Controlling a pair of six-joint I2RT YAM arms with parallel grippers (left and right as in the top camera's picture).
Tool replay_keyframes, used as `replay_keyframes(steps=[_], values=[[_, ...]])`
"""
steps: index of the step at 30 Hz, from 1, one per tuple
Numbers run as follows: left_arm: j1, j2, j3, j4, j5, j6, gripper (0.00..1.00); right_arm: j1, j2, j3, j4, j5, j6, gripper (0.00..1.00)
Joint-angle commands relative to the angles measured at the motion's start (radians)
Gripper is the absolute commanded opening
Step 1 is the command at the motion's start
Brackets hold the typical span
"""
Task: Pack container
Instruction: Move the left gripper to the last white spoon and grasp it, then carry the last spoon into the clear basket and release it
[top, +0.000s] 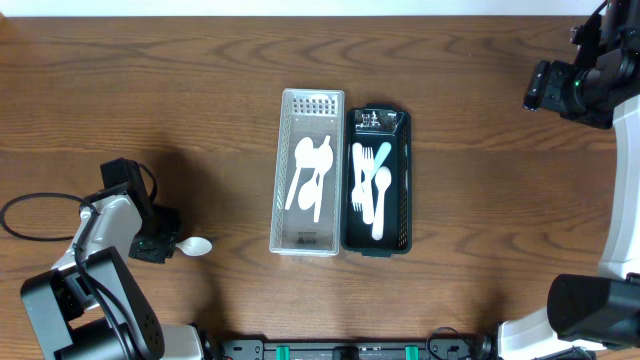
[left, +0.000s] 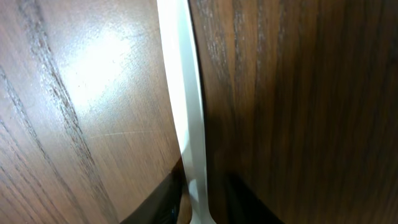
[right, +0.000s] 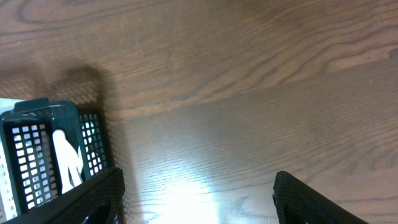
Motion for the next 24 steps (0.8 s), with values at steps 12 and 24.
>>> replay_keyframes(steps=[12, 24], values=[[-0.002, 0.021, -0.003, -0.01, -0.016, 0.036, 0.06, 0.003, 0.006, -0.006, 0.011, 0.007, -0.015, 0.8], [-0.125, -0.072, 0.211, -0.157, 0.007, 0.209, 0.06, 0.002, 0.006, -0.006, 0.029, 0.006, -0.014, 0.8]])
